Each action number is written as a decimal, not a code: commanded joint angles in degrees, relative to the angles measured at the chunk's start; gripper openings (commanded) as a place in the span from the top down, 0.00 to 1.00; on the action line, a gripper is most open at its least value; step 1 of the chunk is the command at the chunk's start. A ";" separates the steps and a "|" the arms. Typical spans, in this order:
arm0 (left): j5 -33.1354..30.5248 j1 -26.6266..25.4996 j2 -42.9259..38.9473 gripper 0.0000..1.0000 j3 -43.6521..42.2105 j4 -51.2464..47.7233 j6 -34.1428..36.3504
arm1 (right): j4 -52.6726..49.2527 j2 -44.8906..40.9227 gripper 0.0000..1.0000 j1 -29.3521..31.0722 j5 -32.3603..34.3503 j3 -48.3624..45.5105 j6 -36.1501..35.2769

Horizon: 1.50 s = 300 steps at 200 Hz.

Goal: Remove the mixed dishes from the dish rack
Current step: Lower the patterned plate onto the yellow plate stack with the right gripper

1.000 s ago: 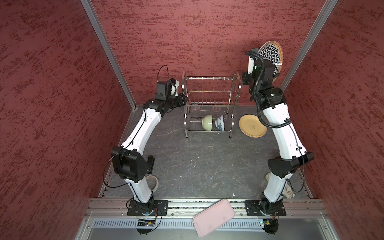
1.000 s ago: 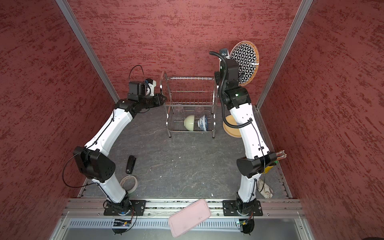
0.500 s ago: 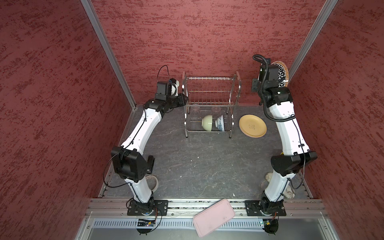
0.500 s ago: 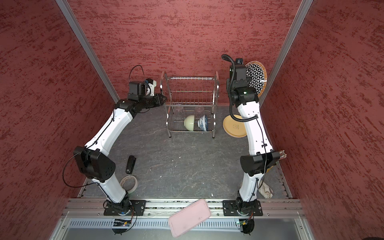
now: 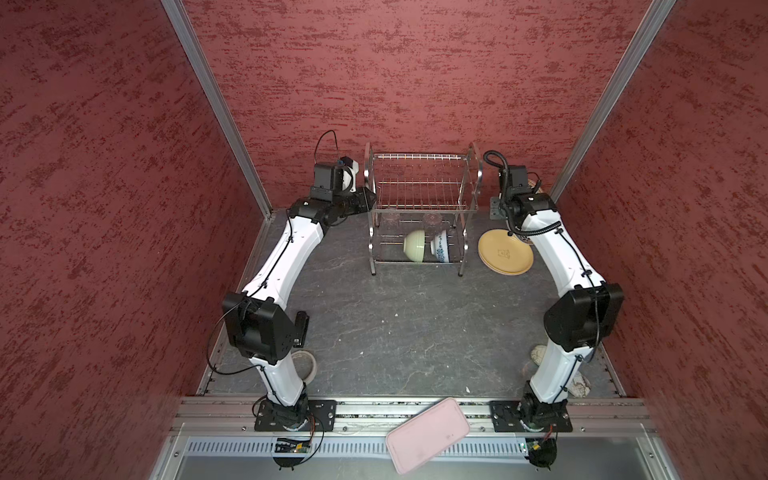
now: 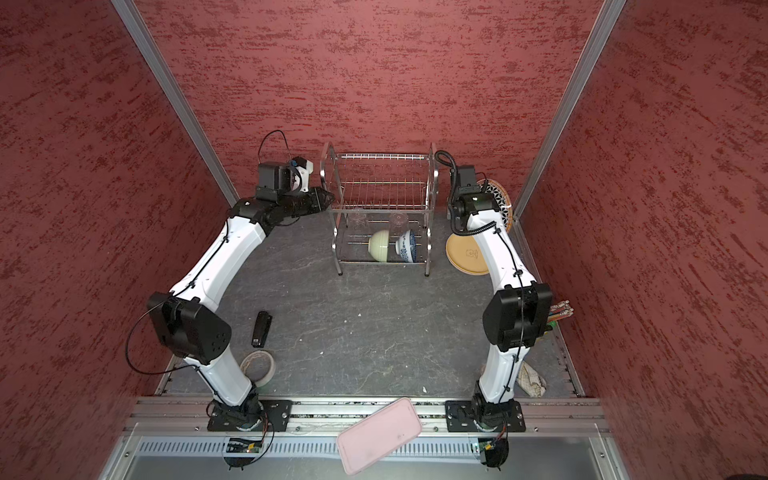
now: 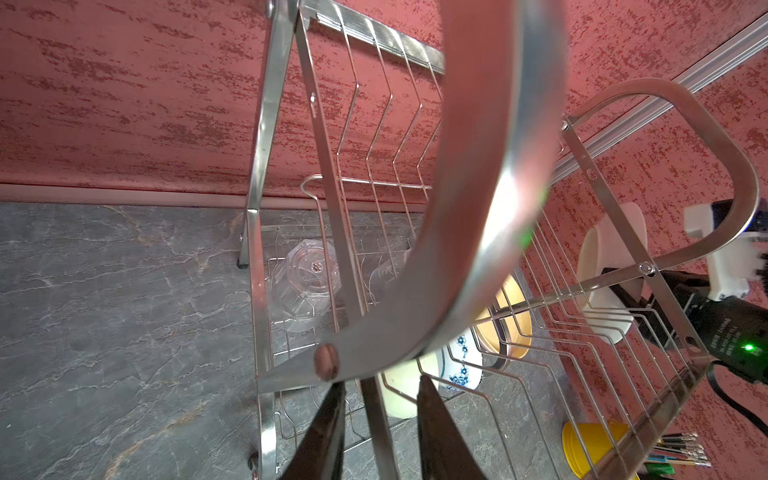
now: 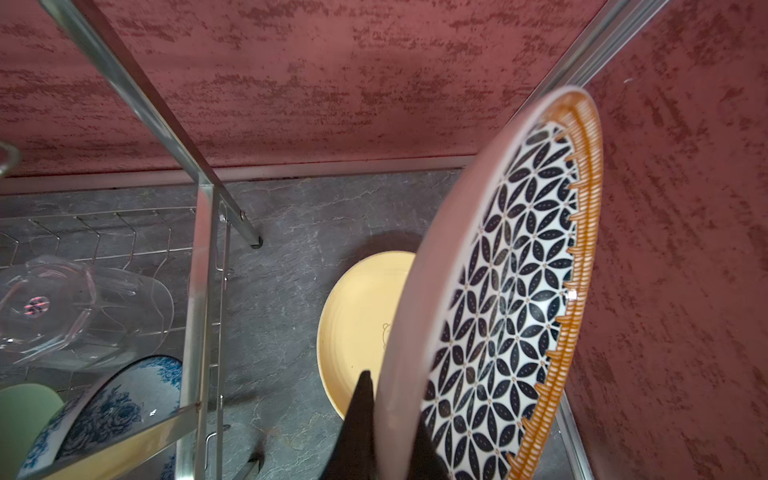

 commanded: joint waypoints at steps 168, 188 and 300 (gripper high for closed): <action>-3.12 0.33 4.42 0.70 -1.63 -6.74 1.43 | 10.22 6.15 1.00 -4.22 -5.70 -6.67 4.50; -3.33 0.33 4.26 0.70 -1.70 -6.82 1.41 | 10.63 7.57 1.00 -4.26 -5.96 -6.80 4.52; -3.31 0.24 4.70 0.70 -1.67 -6.91 1.35 | 8.59 12.48 1.00 -4.21 -6.31 -6.81 5.53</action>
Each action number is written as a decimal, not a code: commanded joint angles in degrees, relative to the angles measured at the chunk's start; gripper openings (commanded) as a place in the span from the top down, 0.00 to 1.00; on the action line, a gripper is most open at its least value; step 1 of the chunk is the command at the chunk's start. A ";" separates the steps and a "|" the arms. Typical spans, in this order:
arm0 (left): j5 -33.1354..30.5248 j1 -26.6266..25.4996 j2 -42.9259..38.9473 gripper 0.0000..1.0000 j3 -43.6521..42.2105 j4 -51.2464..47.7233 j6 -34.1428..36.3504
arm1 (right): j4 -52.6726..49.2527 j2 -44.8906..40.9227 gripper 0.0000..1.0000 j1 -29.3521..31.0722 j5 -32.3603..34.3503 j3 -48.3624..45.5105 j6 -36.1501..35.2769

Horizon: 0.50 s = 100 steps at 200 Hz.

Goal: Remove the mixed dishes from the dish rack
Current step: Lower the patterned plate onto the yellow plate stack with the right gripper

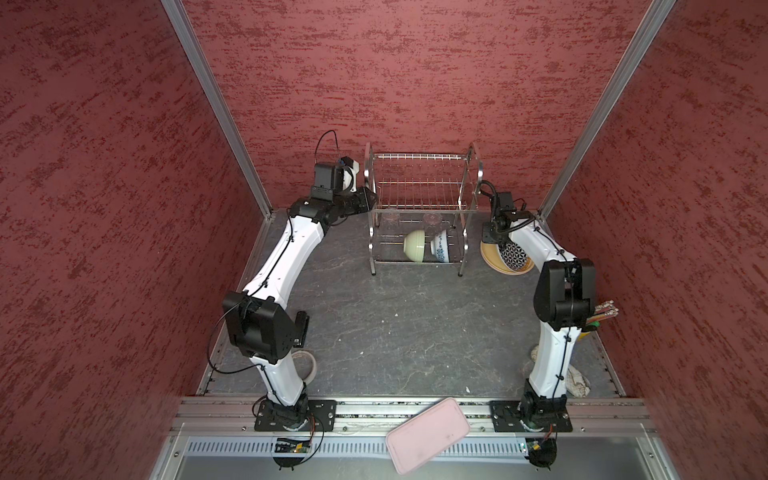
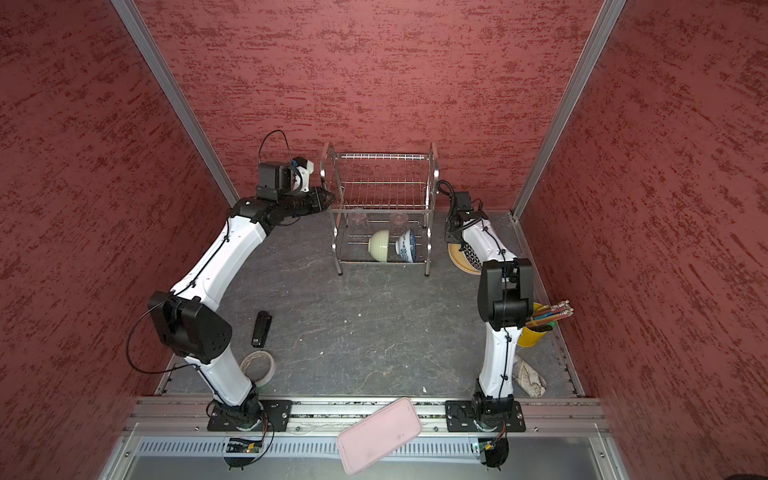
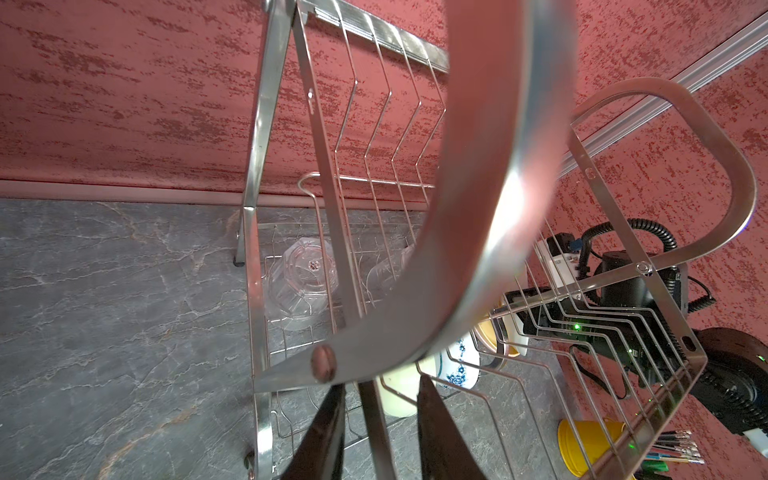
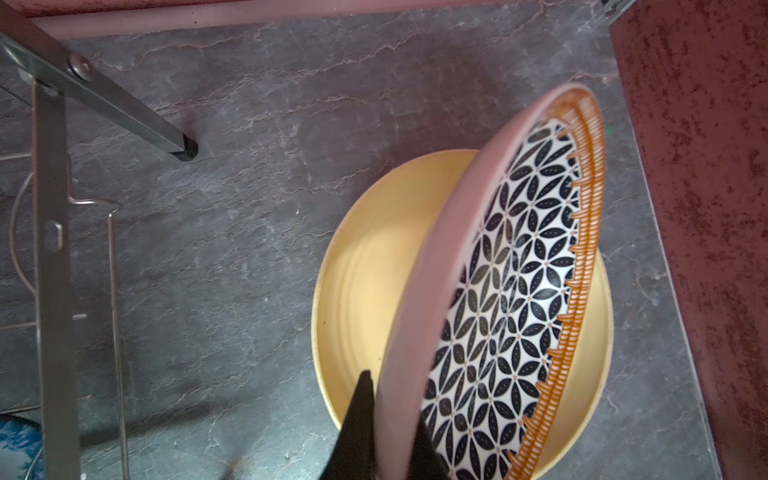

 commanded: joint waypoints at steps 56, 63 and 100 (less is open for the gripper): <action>-3.63 0.29 4.43 0.70 -2.16 -6.64 1.78 | 3.98 1.39 0.87 -0.29 -1.52 -0.99 2.28; -3.62 0.29 4.42 0.70 -2.21 -6.65 1.78 | 4.04 1.66 0.87 -0.24 -1.89 -1.17 2.51; -3.58 0.29 4.38 0.70 -2.25 -6.55 1.84 | 5.26 2.66 0.87 -0.25 -3.13 -2.80 3.33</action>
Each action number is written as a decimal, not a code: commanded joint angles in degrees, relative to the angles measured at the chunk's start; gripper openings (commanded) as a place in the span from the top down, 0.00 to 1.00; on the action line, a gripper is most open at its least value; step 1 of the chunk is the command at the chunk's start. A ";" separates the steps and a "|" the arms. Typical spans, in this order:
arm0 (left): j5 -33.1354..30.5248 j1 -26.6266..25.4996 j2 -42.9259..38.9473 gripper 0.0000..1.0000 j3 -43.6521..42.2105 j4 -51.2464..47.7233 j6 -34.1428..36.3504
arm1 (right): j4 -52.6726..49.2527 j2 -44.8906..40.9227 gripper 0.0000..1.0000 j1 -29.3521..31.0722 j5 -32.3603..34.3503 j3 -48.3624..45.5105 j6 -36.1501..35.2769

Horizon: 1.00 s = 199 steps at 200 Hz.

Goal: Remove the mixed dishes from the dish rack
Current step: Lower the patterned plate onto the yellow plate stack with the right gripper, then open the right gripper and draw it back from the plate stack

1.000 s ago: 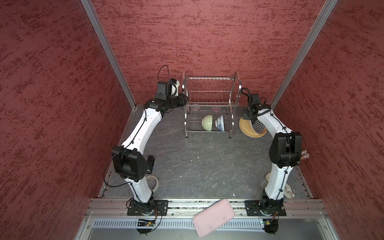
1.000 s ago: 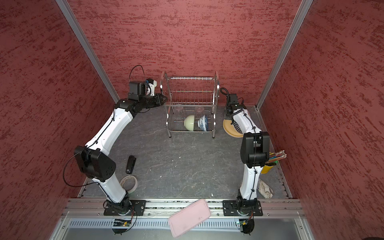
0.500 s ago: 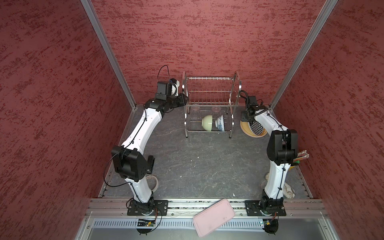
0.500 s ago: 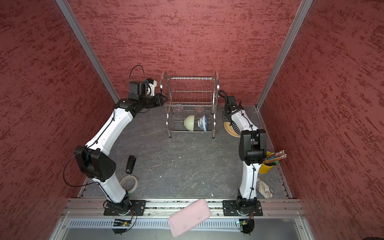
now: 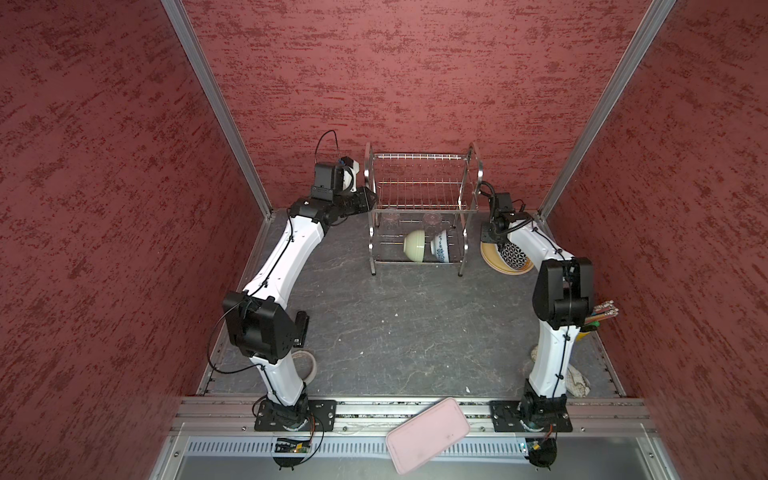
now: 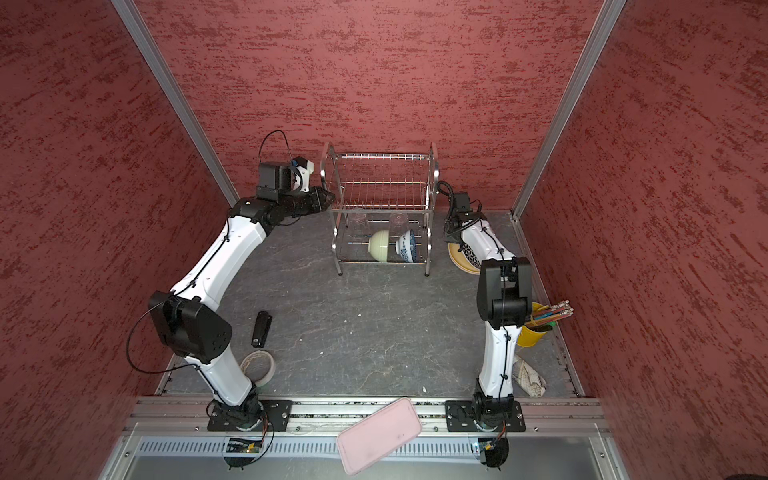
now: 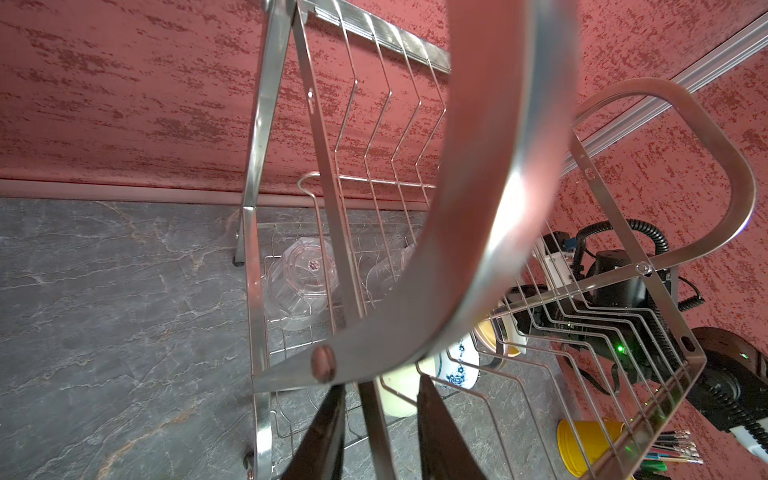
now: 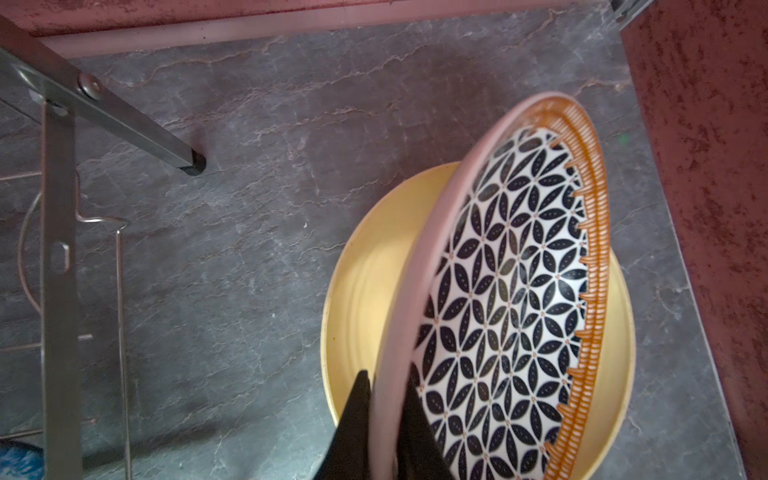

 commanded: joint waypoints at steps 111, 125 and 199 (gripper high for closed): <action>-3.91 0.22 4.50 0.70 -2.04 -6.94 1.80 | 4.55 2.63 0.74 -0.39 -4.16 -5.50 4.23; -4.00 0.22 4.51 0.70 -2.05 -7.02 1.72 | 4.61 2.86 0.67 -0.44 -4.50 -5.61 4.37; -4.13 0.22 4.41 0.70 -2.22 -7.20 1.56 | 5.48 1.03 0.57 -0.44 -4.74 -6.84 4.94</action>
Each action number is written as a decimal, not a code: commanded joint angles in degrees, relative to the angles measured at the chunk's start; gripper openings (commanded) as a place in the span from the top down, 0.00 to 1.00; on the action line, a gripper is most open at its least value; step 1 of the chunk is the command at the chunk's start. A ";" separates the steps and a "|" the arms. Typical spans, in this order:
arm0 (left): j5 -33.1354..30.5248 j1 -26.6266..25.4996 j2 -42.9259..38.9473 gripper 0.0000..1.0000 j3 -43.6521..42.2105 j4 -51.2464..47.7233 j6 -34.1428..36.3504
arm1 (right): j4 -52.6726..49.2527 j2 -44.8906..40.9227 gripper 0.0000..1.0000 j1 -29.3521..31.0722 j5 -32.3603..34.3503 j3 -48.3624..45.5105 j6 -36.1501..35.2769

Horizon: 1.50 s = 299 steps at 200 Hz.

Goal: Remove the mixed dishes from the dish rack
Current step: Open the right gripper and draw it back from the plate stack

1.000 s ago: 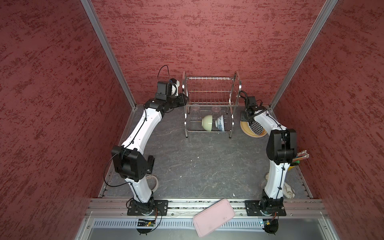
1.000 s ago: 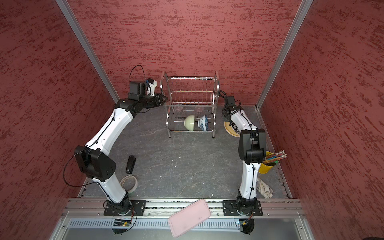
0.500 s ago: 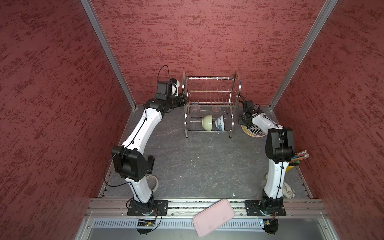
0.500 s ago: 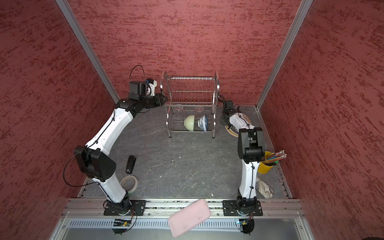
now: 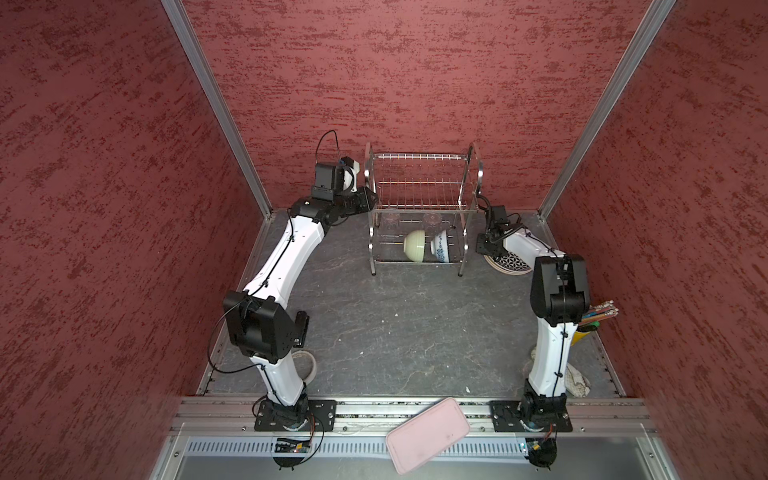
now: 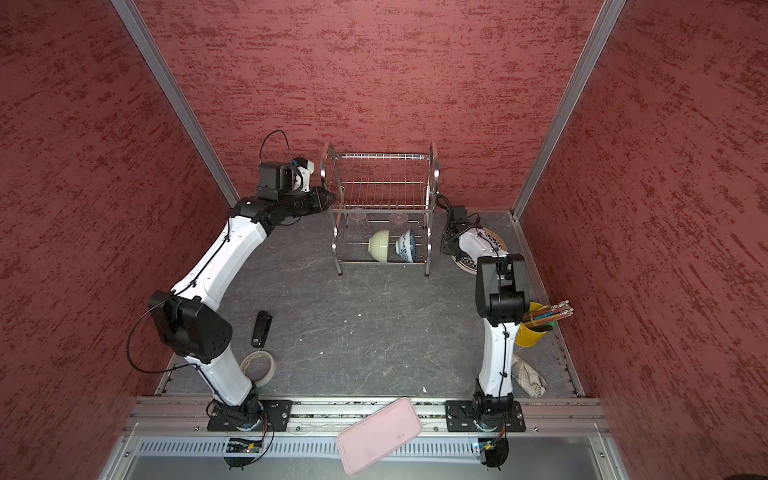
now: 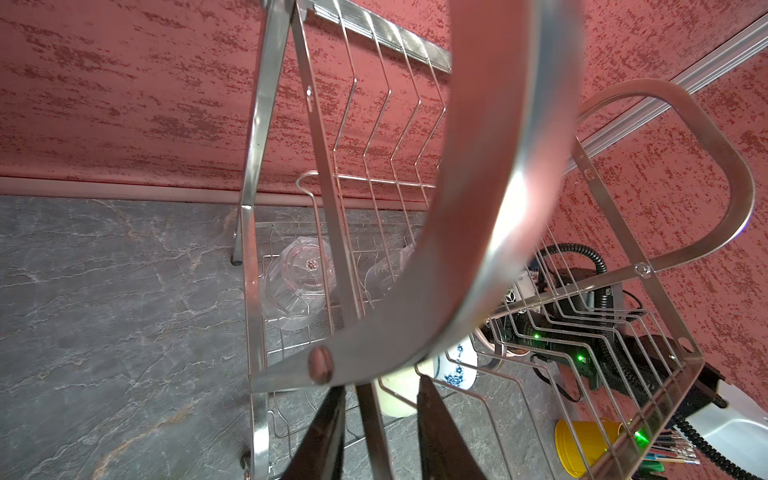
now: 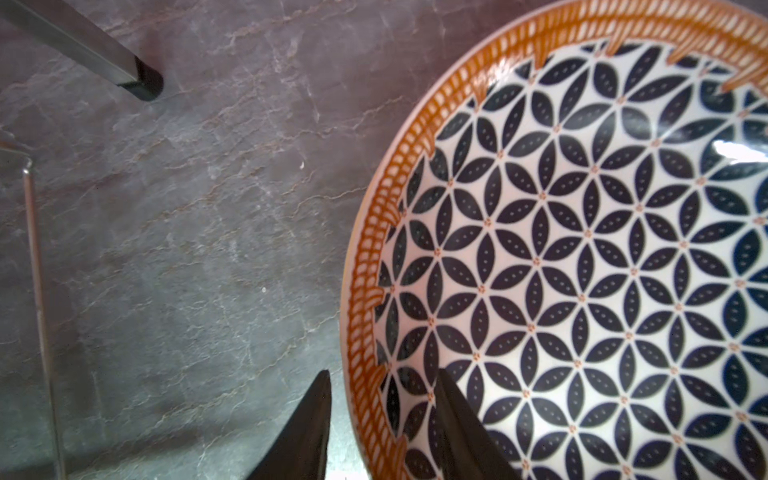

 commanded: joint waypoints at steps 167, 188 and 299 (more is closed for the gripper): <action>-7.02 -2.60 -7.08 0.53 -8.16 -5.96 1.35 | 3.92 -20.42 0.51 -0.08 -0.95 -9.95 3.63; -7.46 -2.62 -8.31 0.52 -9.35 -5.38 1.26 | 4.04 -22.57 0.51 0.00 -1.55 -11.53 3.92; -7.25 -3.49 -11.08 0.31 -11.05 -3.76 0.40 | 16.90 -44.58 0.47 4.02 -7.52 -29.24 3.64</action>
